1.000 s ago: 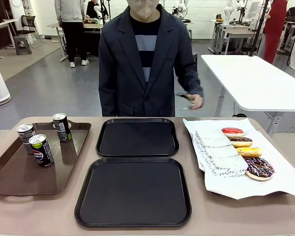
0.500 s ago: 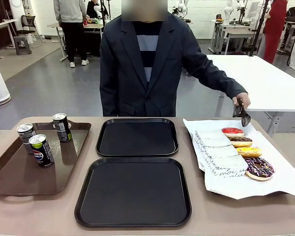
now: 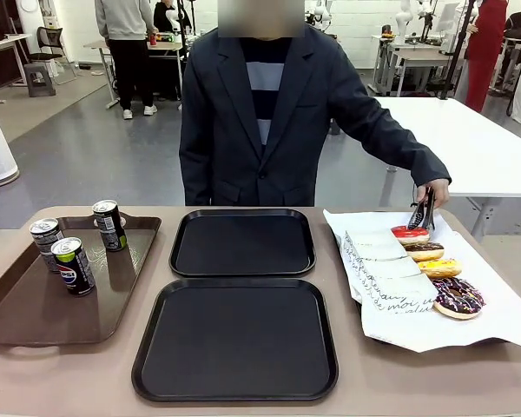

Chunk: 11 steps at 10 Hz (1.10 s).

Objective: Set up donuts and drinks on trays.
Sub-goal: Pick up one Pepsi coke and place it on the Flat Tray.

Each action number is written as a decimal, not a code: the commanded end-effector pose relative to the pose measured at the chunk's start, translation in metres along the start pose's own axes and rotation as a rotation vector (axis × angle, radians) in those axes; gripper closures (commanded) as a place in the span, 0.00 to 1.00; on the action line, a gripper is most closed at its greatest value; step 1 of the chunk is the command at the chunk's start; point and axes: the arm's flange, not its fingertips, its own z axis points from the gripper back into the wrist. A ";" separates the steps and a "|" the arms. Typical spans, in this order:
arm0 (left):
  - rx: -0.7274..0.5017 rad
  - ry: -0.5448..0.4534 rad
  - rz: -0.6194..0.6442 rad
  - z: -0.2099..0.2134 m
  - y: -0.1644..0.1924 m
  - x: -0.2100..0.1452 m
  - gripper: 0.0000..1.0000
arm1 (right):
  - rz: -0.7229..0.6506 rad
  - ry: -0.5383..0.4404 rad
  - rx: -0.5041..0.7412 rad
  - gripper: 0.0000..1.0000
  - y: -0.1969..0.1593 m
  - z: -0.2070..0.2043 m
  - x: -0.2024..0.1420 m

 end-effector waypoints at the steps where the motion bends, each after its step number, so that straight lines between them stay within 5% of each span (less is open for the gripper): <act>1: -0.018 -0.007 -0.007 0.001 0.001 0.001 0.00 | 0.016 -0.014 0.018 0.00 0.000 0.001 0.002; 4: 0.000 0.000 0.000 0.000 0.000 0.000 0.00 | 0.016 -0.014 0.018 0.00 0.000 0.001 0.002; 7: 0.308 0.010 -0.047 -0.013 -0.072 0.018 0.00 | 0.016 -0.014 0.018 0.00 0.000 0.001 0.002; 11: 0.643 0.095 -0.125 -0.087 -0.132 0.032 0.00 | 0.016 -0.014 0.018 0.00 0.000 0.001 0.002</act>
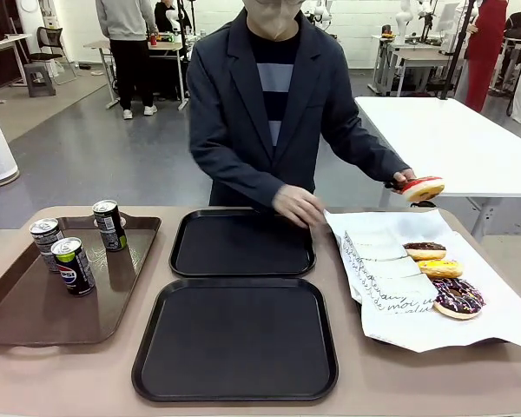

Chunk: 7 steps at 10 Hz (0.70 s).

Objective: Set up donuts and drinks on trays.
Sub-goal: Pick up one Pepsi coke and place it on the Flat Tray.

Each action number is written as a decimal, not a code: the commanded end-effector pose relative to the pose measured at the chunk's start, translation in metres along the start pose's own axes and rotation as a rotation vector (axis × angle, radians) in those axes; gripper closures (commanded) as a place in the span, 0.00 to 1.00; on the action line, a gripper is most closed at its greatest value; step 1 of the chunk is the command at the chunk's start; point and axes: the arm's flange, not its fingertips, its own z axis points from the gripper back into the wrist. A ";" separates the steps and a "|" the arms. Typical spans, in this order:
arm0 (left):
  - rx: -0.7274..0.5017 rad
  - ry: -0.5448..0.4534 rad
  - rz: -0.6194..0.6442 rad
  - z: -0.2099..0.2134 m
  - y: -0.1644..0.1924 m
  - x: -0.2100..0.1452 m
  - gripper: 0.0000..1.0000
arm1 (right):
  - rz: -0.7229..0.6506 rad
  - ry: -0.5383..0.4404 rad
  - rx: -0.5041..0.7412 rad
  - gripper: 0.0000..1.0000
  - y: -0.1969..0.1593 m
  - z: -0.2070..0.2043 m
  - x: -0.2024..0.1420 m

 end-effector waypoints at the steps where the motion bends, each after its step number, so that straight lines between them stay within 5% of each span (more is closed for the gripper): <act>1: 0.155 0.056 -0.012 -0.033 -0.016 0.013 0.00 | 0.014 -0.014 0.019 0.00 0.000 0.001 0.002; 7: 0.393 0.093 -0.017 -0.115 -0.075 0.028 0.00 | 0.014 -0.014 0.019 0.00 0.000 0.001 0.002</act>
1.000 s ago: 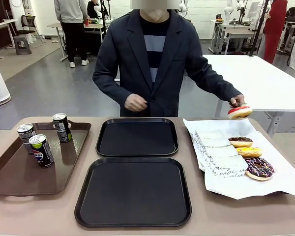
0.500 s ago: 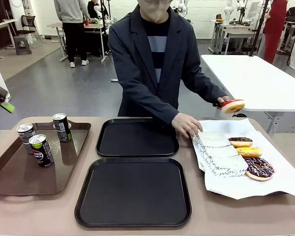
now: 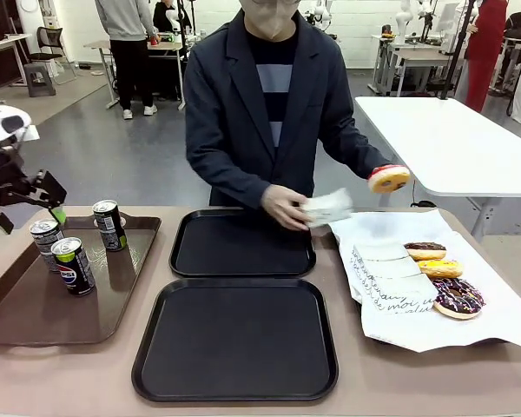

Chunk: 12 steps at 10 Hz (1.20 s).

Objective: Set up donuts and drinks on trays.
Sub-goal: Pick up one Pepsi coke and place it on the Flat Tray.

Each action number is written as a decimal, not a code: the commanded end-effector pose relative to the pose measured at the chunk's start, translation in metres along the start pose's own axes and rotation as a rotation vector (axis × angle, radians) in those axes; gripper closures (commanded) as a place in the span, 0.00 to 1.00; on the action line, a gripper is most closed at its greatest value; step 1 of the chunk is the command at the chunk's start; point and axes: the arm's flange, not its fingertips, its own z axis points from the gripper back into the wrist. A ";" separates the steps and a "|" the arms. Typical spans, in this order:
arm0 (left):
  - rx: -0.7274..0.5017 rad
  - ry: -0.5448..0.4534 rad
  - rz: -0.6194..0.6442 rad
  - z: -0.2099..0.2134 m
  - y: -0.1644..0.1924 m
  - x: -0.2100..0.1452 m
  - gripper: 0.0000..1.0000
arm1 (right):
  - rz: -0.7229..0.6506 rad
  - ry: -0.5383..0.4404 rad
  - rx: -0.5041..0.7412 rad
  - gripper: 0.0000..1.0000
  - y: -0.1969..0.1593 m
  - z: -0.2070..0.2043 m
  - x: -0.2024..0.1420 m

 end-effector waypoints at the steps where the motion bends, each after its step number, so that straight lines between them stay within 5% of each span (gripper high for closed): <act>1: 0.091 -0.017 0.006 -0.010 -0.029 0.005 0.00 | 0.015 -0.013 0.022 0.00 0.000 0.000 0.002; 4: 0.150 -0.004 -0.011 -0.031 -0.058 0.007 0.00 | 0.015 -0.013 0.022 0.00 0.000 0.000 0.002; 12: 0.116 0.016 -0.034 -0.032 -0.056 -0.001 0.00 | 0.015 -0.013 0.022 0.00 0.000 0.000 0.002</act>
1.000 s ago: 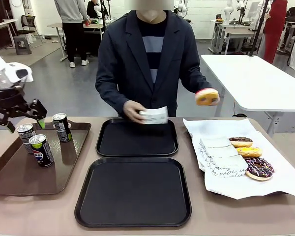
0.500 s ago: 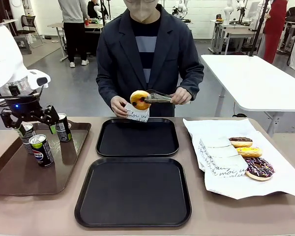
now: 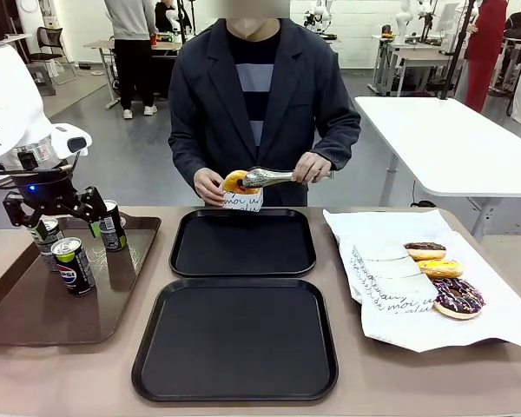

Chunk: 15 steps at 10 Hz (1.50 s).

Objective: Set up donuts and drinks on trays.
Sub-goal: Pick up one Pepsi coke and place it on the Flat Tray.

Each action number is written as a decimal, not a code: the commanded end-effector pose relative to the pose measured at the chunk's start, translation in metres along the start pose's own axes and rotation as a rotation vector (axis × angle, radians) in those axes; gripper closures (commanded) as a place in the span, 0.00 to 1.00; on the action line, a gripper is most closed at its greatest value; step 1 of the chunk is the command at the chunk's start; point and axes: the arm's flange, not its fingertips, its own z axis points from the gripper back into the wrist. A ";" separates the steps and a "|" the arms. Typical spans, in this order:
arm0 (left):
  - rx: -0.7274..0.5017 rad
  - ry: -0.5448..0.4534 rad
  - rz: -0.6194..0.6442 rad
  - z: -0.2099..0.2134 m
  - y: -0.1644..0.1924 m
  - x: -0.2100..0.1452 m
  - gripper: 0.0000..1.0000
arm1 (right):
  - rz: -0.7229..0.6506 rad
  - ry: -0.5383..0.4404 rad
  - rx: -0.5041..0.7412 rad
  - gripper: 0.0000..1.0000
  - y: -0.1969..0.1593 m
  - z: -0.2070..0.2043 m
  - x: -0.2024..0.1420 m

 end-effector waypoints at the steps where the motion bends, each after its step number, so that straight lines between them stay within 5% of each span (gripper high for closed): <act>1: -0.010 -0.020 0.011 0.001 0.002 0.002 0.00 | 0.015 -0.015 0.021 0.00 -0.001 0.000 0.002; 15: 0.048 0.094 0.010 -0.057 0.016 0.010 0.00 | 0.015 -0.015 0.021 0.00 -0.001 0.000 0.002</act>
